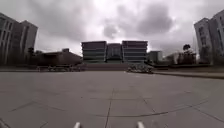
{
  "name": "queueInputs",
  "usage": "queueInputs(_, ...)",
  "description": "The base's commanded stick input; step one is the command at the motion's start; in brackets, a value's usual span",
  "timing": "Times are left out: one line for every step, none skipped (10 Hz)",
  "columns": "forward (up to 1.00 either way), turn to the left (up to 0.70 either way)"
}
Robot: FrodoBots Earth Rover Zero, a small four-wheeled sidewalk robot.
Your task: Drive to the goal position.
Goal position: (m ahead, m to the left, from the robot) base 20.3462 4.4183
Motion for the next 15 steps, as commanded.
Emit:
queueInputs(0.98, -0.35)
queueInputs(0.98, -0.37)
queueInputs(0.98, -0.28)
queueInputs(0.98, 0.00)
queueInputs(0.98, 0.00)
queueInputs(0.98, 0.00)
queueInputs(0.98, 0.00)
queueInputs(0.98, 0.00)
queueInputs(0.98, 0.00)
queueInputs(0.98, 0.00)
queueInputs(0.98, 0.00)
queueInputs(0.98, 0.00)
queueInputs(0.98, 0.00)
queueInputs(0.98, 0.00)
queueInputs(0.98, 0.00)
